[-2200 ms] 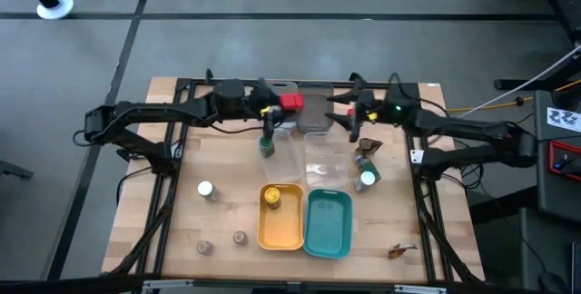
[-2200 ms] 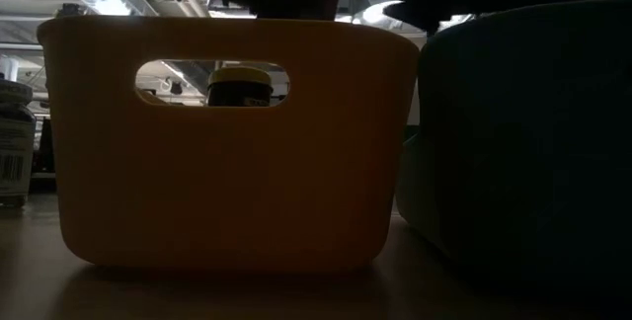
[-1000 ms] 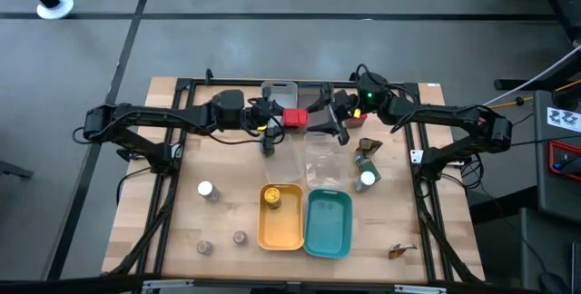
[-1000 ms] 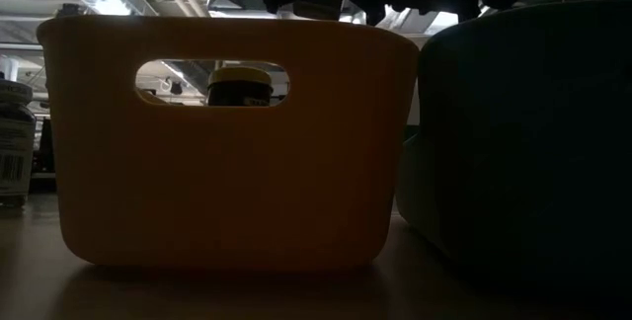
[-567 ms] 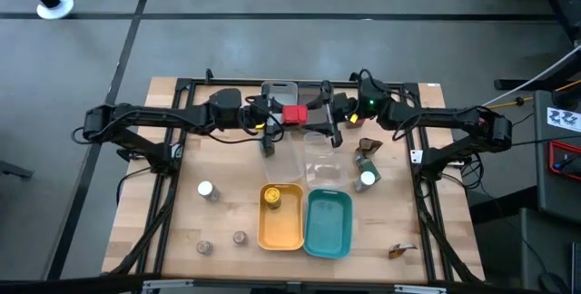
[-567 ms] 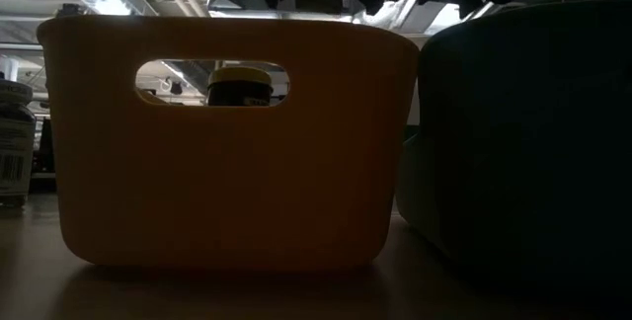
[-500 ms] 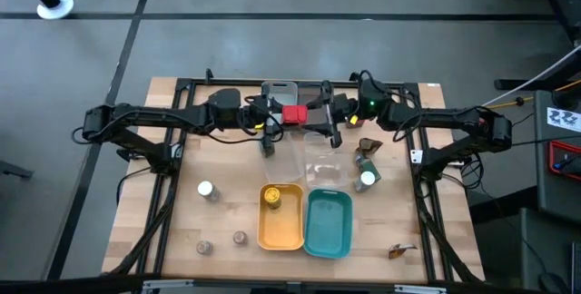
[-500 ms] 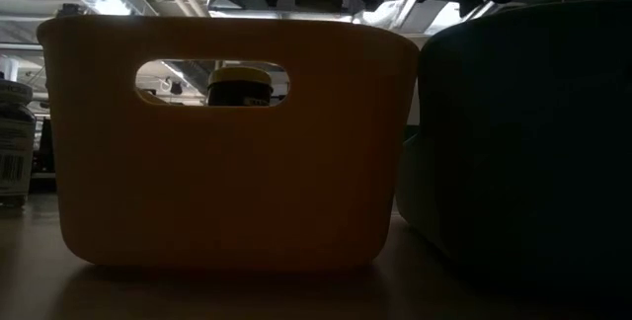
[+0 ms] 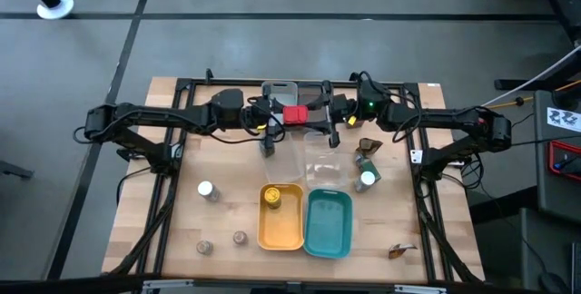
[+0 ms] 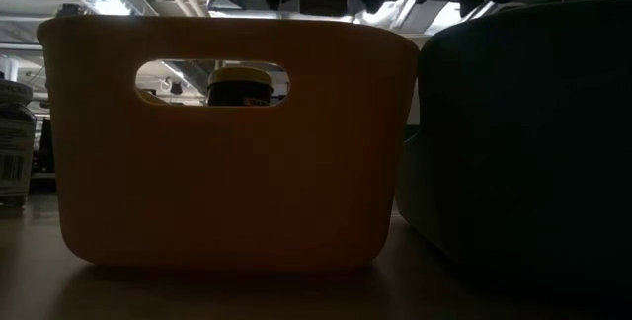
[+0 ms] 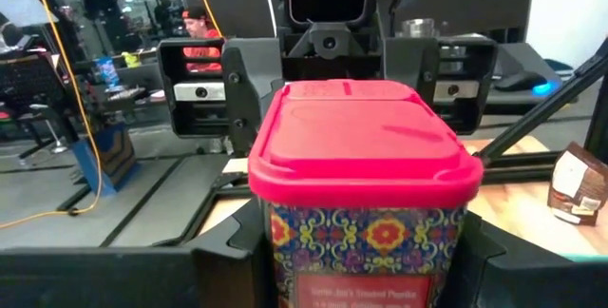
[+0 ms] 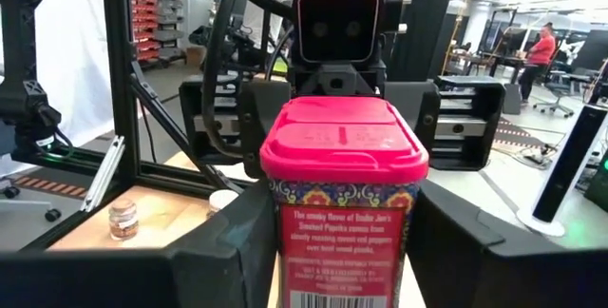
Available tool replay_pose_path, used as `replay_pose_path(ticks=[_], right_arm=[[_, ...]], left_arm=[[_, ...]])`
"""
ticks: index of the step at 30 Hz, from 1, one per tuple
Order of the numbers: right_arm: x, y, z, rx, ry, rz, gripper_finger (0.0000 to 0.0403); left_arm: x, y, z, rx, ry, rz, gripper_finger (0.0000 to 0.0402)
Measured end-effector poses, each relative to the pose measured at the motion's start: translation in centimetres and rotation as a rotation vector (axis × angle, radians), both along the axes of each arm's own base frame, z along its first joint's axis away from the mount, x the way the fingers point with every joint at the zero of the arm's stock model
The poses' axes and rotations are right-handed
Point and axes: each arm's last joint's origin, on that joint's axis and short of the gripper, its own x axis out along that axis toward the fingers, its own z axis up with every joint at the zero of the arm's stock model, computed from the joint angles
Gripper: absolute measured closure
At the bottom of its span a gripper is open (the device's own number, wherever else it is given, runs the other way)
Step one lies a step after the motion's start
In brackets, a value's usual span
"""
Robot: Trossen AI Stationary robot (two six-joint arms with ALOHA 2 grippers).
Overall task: Sort spices by type
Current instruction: Put the bottom red seasoning can into the black bin
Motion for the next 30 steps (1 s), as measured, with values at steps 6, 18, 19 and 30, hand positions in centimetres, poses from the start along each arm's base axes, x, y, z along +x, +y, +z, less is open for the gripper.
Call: replay_pose_path(ticks=[6,18,19,30], right_arm=[[0.0,0.0,0.0,-0.002,0.0,0.001,0.0215],[-0.3,-1.4,-0.1,0.007,0.009,-0.092,0.0217],[-0.3,-1.7,-0.1,0.009,0.012,-0.1,0.0217],[-1.4,-4.8,-0.6,0.027,0.057,-0.198,0.0215]], left_arm=[[0.1,0.0,-0.1,0.014,0.003,0.0,0.0236],[0.0,0.4,-0.7,-0.077,0.04,0.074,0.0173],[0.0,0.4,-0.7,-0.077,0.044,0.077,0.0168],[-1.1,2.1,-1.0,-0.118,0.122,0.145,0.0157]])
